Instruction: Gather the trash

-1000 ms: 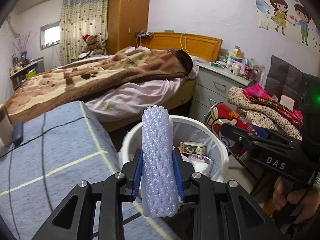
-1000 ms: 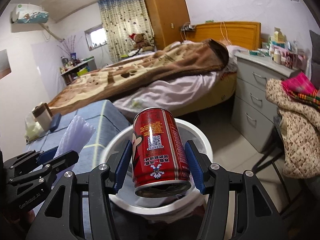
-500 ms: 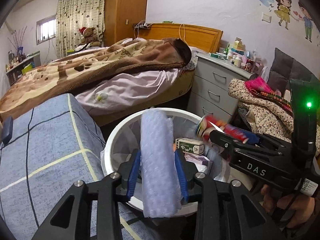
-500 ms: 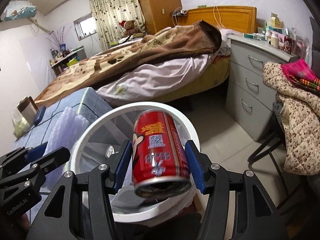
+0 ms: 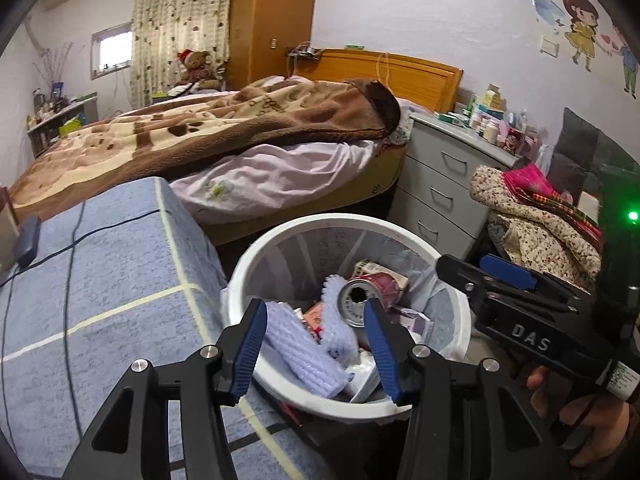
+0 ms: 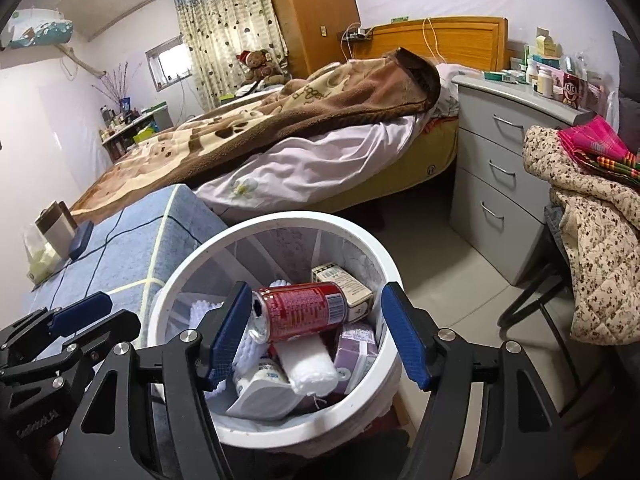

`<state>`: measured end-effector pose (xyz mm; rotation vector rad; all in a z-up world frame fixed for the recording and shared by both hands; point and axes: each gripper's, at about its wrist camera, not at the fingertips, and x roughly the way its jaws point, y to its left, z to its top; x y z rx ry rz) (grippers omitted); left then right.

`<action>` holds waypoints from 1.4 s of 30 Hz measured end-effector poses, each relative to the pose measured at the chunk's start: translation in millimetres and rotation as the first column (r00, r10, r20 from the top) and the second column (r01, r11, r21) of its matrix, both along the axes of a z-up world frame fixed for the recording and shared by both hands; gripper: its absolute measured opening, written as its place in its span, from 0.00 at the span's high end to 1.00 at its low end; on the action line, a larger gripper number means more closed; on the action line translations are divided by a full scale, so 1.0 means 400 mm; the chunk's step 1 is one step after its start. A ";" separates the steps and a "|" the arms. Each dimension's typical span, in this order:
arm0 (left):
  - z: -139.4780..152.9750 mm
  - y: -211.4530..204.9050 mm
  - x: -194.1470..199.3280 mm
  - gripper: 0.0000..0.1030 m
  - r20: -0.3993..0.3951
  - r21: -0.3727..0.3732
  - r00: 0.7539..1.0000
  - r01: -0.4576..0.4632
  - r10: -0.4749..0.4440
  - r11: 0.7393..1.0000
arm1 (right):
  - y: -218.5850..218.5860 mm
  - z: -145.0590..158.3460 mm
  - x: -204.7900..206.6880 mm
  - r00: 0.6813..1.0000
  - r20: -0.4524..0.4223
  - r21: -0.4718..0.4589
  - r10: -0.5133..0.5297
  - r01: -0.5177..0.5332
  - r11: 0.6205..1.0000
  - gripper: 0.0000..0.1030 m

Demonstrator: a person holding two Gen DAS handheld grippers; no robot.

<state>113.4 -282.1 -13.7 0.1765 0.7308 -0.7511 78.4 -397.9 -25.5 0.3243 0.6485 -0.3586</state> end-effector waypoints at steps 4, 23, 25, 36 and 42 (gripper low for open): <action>0.013 0.034 -0.029 0.51 0.044 0.017 0.999 -0.028 0.027 0.999 | 0.031 0.019 -0.018 0.999 0.028 -0.021 0.017 -0.016 1.000 0.33; 0.079 0.204 -0.182 0.47 0.188 -0.025 0.965 -0.184 0.185 0.983 | 0.163 0.076 -0.139 0.985 0.162 -0.141 0.066 -0.043 0.989 0.33; 0.082 0.213 -0.195 0.47 0.209 -0.028 0.956 -0.203 0.204 0.979 | 0.173 0.079 -0.150 0.983 0.176 -0.151 0.059 -0.032 0.988 0.33; 0.096 0.257 -0.240 0.47 0.235 -0.075 0.948 -0.202 0.214 0.977 | 0.203 0.078 -0.187 0.973 0.225 -0.172 0.042 -0.003 0.985 0.33; 0.108 0.268 -0.249 0.47 0.251 -0.085 0.940 -0.215 0.230 0.973 | 0.208 0.077 -0.191 0.972 0.231 -0.176 0.034 0.007 0.984 0.33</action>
